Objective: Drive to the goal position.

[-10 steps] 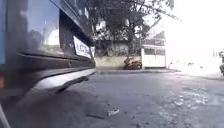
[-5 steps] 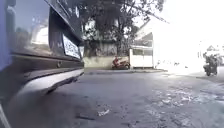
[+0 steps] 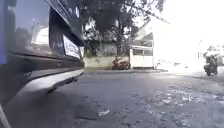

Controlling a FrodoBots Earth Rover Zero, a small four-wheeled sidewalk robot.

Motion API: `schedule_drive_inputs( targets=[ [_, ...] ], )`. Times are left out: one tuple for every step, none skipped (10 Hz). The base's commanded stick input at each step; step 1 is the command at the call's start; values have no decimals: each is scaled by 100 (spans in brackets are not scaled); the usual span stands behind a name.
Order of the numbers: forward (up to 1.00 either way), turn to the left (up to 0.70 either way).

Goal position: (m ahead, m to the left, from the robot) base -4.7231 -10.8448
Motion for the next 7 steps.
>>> schedule_drive_inputs(
  targets=[
    [0, 0],
    [0, 0],
    [0, 0],
    [0, 0],
    [0, 0],
    [0, -57],
    [0, -70]
  ],
)
